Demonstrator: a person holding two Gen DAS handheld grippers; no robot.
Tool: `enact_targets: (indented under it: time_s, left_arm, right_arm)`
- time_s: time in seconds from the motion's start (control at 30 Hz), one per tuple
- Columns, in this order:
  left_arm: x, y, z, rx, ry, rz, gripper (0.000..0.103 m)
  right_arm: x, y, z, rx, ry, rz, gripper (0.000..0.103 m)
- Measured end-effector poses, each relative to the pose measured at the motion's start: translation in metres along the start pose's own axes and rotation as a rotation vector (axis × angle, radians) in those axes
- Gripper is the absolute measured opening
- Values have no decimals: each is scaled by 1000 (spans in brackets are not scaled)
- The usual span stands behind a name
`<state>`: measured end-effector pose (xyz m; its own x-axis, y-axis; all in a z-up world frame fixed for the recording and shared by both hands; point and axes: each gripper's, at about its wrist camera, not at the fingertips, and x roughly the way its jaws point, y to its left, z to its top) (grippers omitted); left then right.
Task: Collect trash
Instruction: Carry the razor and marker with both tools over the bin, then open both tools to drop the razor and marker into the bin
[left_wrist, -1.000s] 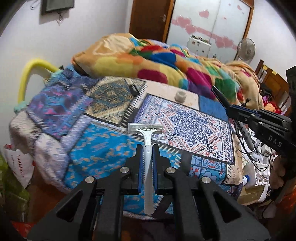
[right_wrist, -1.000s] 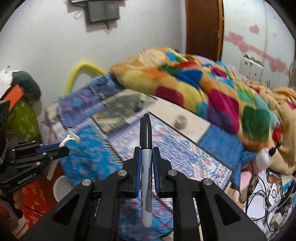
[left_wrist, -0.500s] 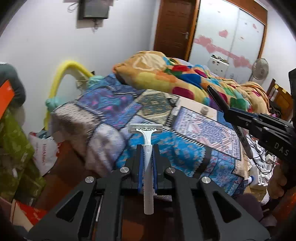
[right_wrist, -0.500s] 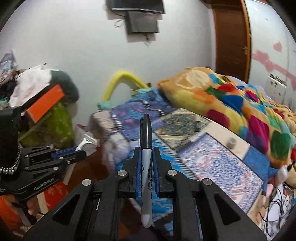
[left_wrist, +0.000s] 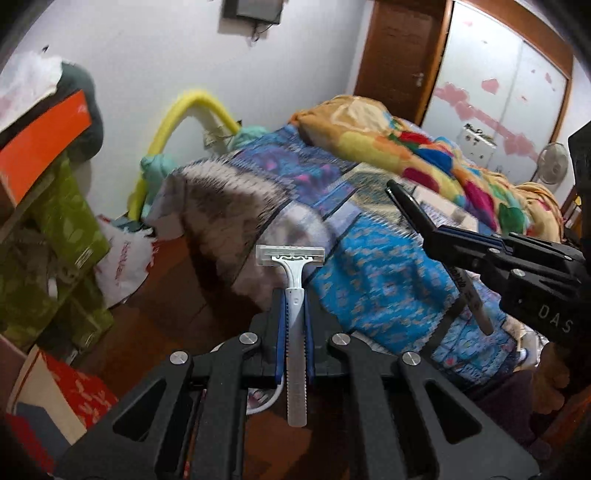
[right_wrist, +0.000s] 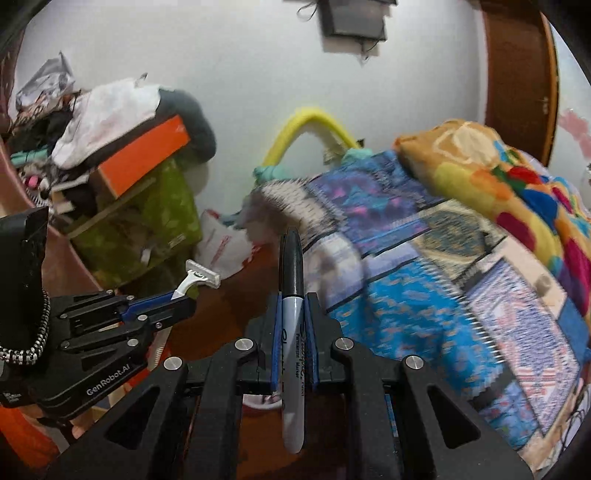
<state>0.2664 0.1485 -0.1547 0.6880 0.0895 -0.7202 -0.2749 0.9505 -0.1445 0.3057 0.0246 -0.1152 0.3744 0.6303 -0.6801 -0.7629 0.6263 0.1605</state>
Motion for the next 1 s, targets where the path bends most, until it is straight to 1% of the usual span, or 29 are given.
enact_targets:
  time_s: [0.17,0.43,0.57,0.7,0.83,0.87,0.9,0.93,1.0]
  left_arm:
    - [22,34,-24,-39,48,46,8]
    - [69,84,-67,-175,161,47,8]
    - [95,102,-86,-225,227,52,8]
    - [117,113,-94,-258,272,60,8]
    - [128,115,-92,-258,277,72,8]
    - [131,114,-90,-254,282,73,8]
    - [133,114,-88,-254,285,72,8]
    - [135,115,-87,-255,288,71,8]
    - [141,115,-85,-259,296,73,8]
  right_arm:
    - [41,22,-11,-22,95,22,11]
    - [110,41,-30,-29,265,59,11]
    - [138,48,-36,-19,332,83,11]
    - [159,52,-33,-23,368,104,11]
    - [176,51,-27,26,414,174,12]
    - [181,51,-26,38,432,189,13]
    - [185,50,-26,42,441,193,19]
    - [188,50,-26,42,448,187,26]
    - [188,49,-27,35,438,160,32]
